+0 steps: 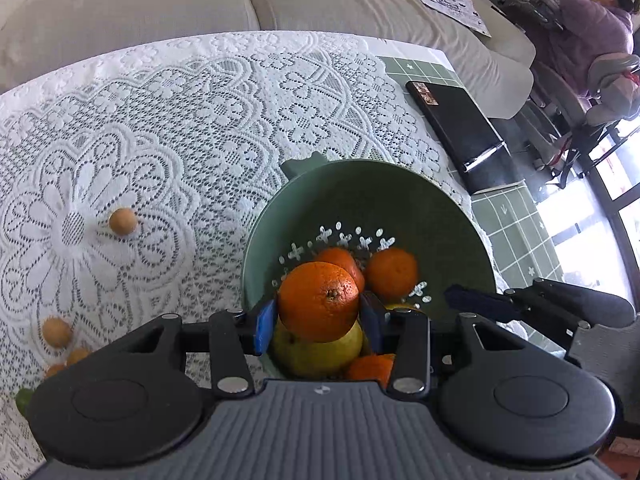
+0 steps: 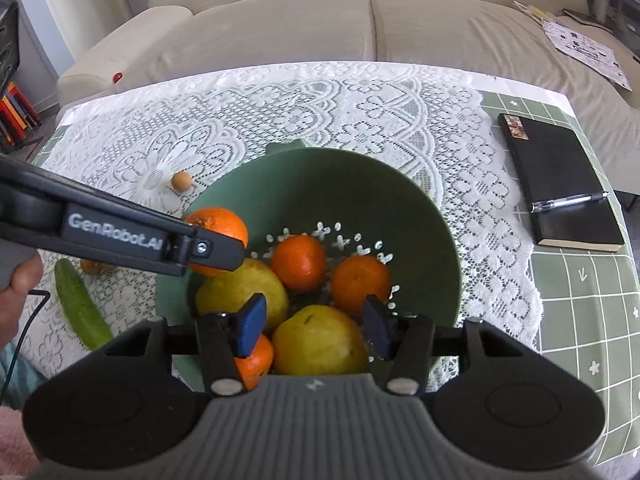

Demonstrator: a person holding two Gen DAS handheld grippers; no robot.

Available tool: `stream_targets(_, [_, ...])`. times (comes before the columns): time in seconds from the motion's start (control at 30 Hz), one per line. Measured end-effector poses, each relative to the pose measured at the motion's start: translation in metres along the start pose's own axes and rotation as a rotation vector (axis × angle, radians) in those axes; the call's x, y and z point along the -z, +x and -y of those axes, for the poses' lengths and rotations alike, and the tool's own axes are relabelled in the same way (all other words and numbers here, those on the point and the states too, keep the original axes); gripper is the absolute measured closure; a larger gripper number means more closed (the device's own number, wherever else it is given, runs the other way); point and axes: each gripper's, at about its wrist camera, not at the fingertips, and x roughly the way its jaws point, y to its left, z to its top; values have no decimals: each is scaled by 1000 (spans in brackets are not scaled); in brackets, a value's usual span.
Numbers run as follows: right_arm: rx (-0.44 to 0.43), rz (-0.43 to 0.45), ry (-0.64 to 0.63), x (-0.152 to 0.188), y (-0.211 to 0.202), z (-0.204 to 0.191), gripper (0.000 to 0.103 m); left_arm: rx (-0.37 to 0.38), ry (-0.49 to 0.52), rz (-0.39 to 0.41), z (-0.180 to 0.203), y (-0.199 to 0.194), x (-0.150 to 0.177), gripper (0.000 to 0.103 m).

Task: Organize fruits
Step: 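Open the right tool to drop its mandarin while the left tool releases its mandarin into the colander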

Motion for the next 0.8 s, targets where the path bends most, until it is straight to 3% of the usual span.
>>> stream_targets(0.23, [15,-13,-24,-1,9,-4,49,-104,54,-4,8,12,-3,53])
stream_targets(0.8, [52,-6,-75,-5,6,-22,37,-58,23,40,3,-7,6,41])
